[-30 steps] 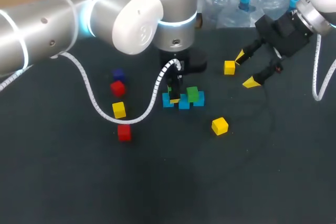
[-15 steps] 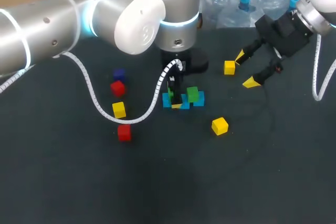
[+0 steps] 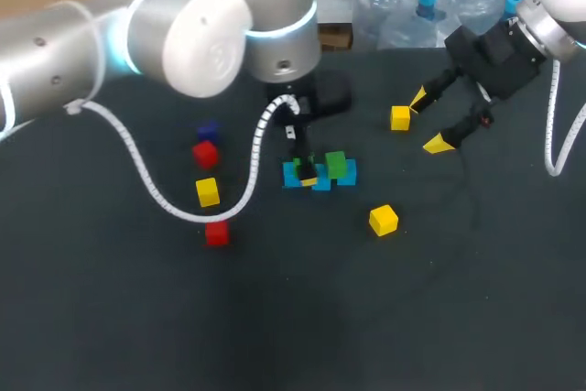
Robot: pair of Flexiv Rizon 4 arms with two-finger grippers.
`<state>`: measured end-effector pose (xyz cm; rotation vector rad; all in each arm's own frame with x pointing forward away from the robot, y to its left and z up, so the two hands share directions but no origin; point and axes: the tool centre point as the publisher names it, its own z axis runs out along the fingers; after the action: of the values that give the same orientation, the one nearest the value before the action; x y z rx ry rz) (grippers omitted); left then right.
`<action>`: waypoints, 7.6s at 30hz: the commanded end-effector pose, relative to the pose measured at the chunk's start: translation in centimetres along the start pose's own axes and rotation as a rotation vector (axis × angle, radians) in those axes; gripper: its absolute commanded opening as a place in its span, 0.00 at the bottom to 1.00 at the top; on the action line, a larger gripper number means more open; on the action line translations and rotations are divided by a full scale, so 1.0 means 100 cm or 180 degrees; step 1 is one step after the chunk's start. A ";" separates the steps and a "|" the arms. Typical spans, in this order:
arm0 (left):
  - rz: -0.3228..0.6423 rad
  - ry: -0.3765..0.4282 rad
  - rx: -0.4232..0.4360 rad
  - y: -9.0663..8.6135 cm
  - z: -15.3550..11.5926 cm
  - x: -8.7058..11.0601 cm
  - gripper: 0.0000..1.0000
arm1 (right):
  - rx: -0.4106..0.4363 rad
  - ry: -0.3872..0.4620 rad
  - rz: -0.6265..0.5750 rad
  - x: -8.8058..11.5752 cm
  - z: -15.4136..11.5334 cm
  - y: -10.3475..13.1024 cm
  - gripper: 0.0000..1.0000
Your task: Place the blue cubes, place green cubes on the blue cubes, place the yellow cubes on the green cubes, then place the red cubes on the yellow cubes, and place purple cube on the red cubes.
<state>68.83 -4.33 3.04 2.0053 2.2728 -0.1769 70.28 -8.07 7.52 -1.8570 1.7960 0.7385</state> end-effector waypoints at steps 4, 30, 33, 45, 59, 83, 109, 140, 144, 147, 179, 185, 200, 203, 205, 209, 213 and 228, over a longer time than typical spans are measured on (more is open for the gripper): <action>-0.0020 -0.0639 -0.0094 -0.017 -0.014 0.031 1.00 | 0.0001 -0.0003 -0.0002 0.000 0.000 0.000 1.00; 0.0220 -0.1979 0.0018 -0.020 -0.012 0.050 1.00 | 0.0001 -0.0003 -0.0002 0.000 0.000 0.000 1.00; 0.0187 -0.1929 -0.0020 -0.021 -0.018 0.054 1.00 | 0.0001 -0.0003 -0.0002 0.000 0.000 0.000 1.00; -0.0006 -0.1653 -0.0085 -0.032 -0.040 0.081 1.00 | 0.0001 -0.0003 -0.0002 0.000 0.000 0.000 1.00; -0.0202 -0.1522 -0.0174 -0.051 -0.059 0.110 1.00 | 0.0001 -0.0003 -0.0002 0.000 0.000 0.000 1.00; -0.0172 -0.1573 -0.0081 -0.052 -0.059 0.112 1.00 | -0.0108 0.0234 -0.0364 -0.009 0.001 0.011 1.00; -0.0172 -0.1573 -0.0081 -0.052 -0.059 0.112 1.00 | -0.0259 0.1129 -0.0477 -0.010 0.060 0.104 1.00; -0.0172 -0.1573 -0.0081 -0.052 -0.059 0.112 1.00 | -0.0392 0.1470 -0.0663 0.006 0.096 0.090 1.00; -0.0172 -0.1573 -0.0081 -0.052 -0.059 0.112 1.00 | -0.0343 0.1483 -0.0608 0.011 0.100 0.090 1.00; -0.0172 -0.1573 -0.0081 -0.052 -0.059 0.112 1.00 | -0.0279 0.1515 -0.0576 0.012 0.102 0.088 1.00; -0.0172 -0.1573 -0.0081 -0.052 -0.059 0.112 1.00 | -0.0013 0.1923 -0.0616 0.010 0.105 0.089 1.00; -0.0172 -0.1573 -0.0081 -0.052 -0.059 0.112 1.00 | -0.0039 0.1961 -0.0619 0.012 0.106 0.089 0.64; -0.0172 -0.1573 -0.0081 -0.052 -0.059 0.112 1.00 | -0.0055 0.1970 -0.0584 0.011 0.104 0.089 0.00; -0.0172 -0.1573 -0.0081 -0.052 -0.059 0.112 1.00 | 0.0011 0.1988 -0.0497 0.006 0.098 0.087 0.00; -0.0172 -0.1573 -0.0081 -0.052 -0.059 0.112 1.00 | 0.0078 0.1996 -0.0456 0.000 0.093 0.086 0.00; -0.0172 -0.1573 -0.0081 -0.052 -0.059 0.112 1.00 | 0.0181 0.1971 -0.0413 -0.016 0.083 0.083 0.00; -0.0172 -0.1573 -0.0081 -0.052 -0.059 0.112 1.00 | 0.0289 0.1948 -0.0372 -0.037 0.073 0.076 0.00; -0.0172 -0.1573 -0.0081 -0.052 -0.059 0.112 1.00 | 0.0309 0.1981 -0.0577 -0.110 0.088 0.039 0.00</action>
<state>62.23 6.78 7.36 1.6536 2.0042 -0.5699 64.34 4.16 8.49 -2.2703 1.8931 -0.0293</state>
